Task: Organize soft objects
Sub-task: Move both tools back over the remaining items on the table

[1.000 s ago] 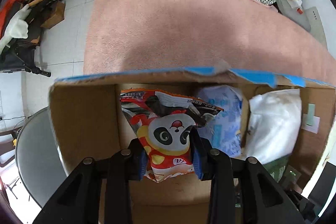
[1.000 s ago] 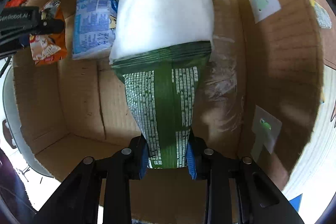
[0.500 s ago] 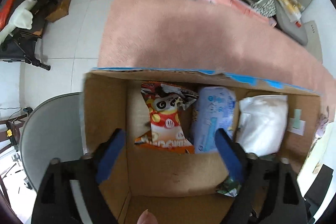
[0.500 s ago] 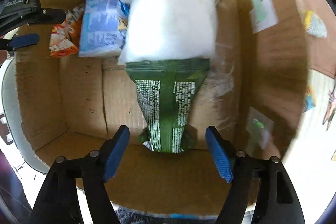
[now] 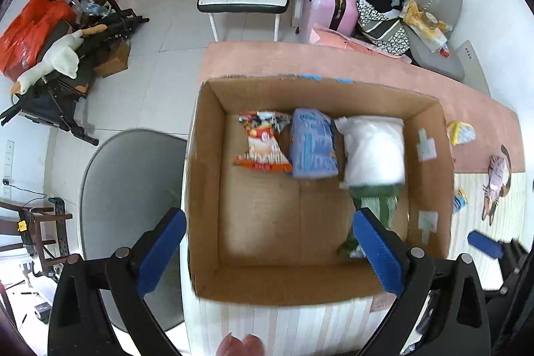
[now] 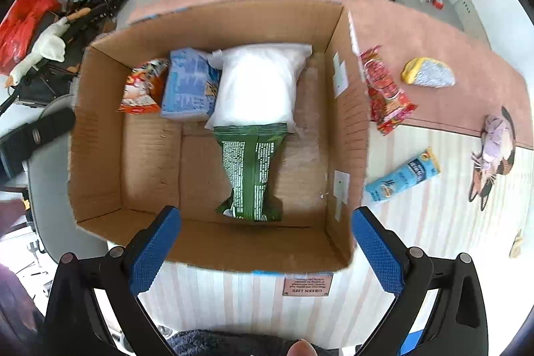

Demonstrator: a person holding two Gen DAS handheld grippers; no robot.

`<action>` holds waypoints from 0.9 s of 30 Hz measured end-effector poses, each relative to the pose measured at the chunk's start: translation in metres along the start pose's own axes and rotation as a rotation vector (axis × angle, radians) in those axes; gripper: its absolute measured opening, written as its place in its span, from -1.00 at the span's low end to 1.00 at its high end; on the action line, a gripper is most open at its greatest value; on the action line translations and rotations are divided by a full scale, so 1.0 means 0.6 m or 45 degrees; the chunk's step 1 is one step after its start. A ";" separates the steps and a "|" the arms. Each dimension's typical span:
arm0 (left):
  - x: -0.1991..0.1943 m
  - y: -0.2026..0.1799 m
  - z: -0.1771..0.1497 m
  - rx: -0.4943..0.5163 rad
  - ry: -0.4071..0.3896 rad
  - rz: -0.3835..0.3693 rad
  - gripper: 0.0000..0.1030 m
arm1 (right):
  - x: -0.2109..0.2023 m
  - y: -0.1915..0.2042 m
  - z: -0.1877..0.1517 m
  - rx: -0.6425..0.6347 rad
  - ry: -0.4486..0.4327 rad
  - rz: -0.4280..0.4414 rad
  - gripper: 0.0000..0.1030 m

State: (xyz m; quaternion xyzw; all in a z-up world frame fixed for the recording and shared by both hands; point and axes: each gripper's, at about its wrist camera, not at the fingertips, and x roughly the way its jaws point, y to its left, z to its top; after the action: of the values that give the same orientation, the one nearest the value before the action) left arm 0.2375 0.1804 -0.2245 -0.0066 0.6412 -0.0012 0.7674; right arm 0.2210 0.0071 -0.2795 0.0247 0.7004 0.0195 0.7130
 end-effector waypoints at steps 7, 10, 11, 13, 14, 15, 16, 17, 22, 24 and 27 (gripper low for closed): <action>-0.063 -0.007 -0.064 -0.016 -0.100 0.017 0.99 | -0.044 0.000 -0.060 -0.030 -0.083 0.034 1.00; -0.077 -0.015 -0.077 -0.031 -0.104 -0.013 0.99 | -0.062 -0.001 -0.083 -0.034 -0.095 0.065 1.00; -0.081 -0.018 -0.080 -0.032 -0.106 -0.035 0.99 | -0.066 -0.004 -0.091 -0.036 -0.093 0.086 1.00; -0.088 -0.030 -0.083 -0.034 -0.106 -0.032 0.99 | -0.069 -0.012 -0.099 -0.023 -0.095 0.108 1.00; -0.094 -0.042 -0.083 -0.018 -0.128 0.001 0.99 | -0.073 -0.021 -0.103 -0.006 -0.099 0.126 1.00; -0.100 -0.051 -0.083 -0.001 -0.142 0.029 0.99 | -0.075 -0.031 -0.104 0.014 -0.105 0.139 1.00; -0.106 -0.067 -0.082 0.024 -0.167 0.069 0.99 | -0.079 -0.047 -0.105 0.048 -0.116 0.155 1.00; -0.109 -0.078 -0.081 0.044 -0.181 0.093 0.99 | -0.082 -0.074 -0.104 0.103 -0.123 0.176 1.00; -0.105 -0.172 -0.047 0.143 -0.182 0.123 0.99 | -0.066 -0.208 -0.088 0.317 -0.100 0.178 1.00; -0.095 -0.223 -0.016 0.157 -0.156 0.060 0.99 | -0.056 -0.279 -0.078 0.410 -0.096 0.151 1.00; -0.065 -0.306 0.032 0.202 -0.088 -0.030 0.99 | -0.044 -0.384 -0.063 0.512 -0.081 0.101 1.00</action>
State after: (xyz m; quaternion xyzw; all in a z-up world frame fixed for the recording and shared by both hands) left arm 0.2508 -0.0028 -0.1804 0.0464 0.6121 -0.0608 0.7871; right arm 0.1812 -0.2245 -0.2683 0.1946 0.6657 -0.0935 0.7143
